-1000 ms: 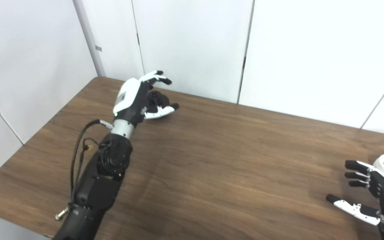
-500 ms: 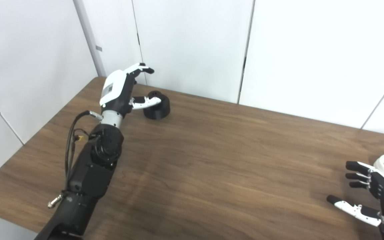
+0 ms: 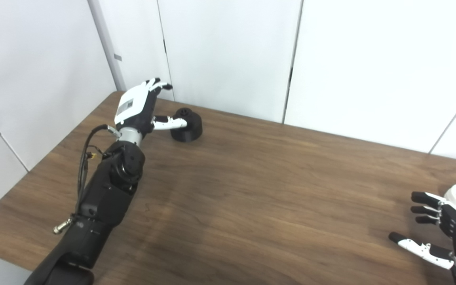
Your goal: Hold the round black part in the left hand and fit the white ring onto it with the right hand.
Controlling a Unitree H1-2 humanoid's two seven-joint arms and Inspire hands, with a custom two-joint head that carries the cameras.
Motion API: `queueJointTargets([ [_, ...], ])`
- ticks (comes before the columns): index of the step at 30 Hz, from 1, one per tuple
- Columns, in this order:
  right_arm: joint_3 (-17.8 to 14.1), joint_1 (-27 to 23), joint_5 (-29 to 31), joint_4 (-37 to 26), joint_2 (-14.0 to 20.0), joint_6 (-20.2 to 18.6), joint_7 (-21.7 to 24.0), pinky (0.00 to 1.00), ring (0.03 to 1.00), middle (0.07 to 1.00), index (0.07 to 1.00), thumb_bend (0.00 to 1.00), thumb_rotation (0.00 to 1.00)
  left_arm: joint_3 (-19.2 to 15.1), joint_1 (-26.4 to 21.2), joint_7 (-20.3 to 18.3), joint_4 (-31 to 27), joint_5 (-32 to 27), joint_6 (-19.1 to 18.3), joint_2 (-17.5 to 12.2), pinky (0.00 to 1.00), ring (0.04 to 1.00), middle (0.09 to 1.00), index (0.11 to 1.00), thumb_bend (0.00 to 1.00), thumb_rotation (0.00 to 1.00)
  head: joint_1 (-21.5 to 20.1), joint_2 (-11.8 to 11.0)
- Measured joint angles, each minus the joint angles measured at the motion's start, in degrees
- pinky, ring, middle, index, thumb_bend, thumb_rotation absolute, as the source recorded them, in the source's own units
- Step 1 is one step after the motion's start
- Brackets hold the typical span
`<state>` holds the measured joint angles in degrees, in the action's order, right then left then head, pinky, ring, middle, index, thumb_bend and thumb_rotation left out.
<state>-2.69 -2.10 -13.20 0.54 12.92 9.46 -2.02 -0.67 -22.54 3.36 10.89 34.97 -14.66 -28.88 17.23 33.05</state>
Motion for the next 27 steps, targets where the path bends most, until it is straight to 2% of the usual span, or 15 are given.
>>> queueJointTargets([
  [5, 0.00, 0.02, -0.09, -0.41, 0.03, -0.45, 0.05, 0.60, 0.678, 0.736, 0.710, 0.73, 0.02, 1.13, -0.44, -0.83, 1.23, 0.45, -0.50, -0.25, 0.91, 1.000, 1.000, 0.820, 1.00, 0.48, -0.61, 0.00],
  [14, 0.02, 0.00, -0.91, -1.08, 0.10, -0.85, 0.08, 0.58, 0.681, 0.746, 0.715, 0.73, 0.04, 3.67, -3.09, -1.13, 7.01, 0.75, -0.60, -0.46, 0.94, 1.000, 1.000, 0.826, 1.00, 0.54, -1.14, 0.00],
  [21, 0.00, 0.00, -1.37, -1.79, 0.09, -1.05, 0.04, 0.58, 0.680, 0.744, 0.713, 0.73, 0.04, 5.26, -4.46, -0.91, 10.66, 1.22, -0.52, -0.78, 0.99, 1.000, 1.000, 0.822, 1.00, 0.51, -1.58, -0.17],
  [27, -0.07, 0.06, -1.30, -1.76, 0.13, -0.98, 0.04, 0.59, 0.685, 0.742, 0.712, 0.74, 0.04, 6.32, -5.58, -0.28, 12.54, 1.68, -0.63, -1.04, 1.00, 1.000, 1.000, 0.825, 1.00, 0.50, -1.76, -0.09],
])
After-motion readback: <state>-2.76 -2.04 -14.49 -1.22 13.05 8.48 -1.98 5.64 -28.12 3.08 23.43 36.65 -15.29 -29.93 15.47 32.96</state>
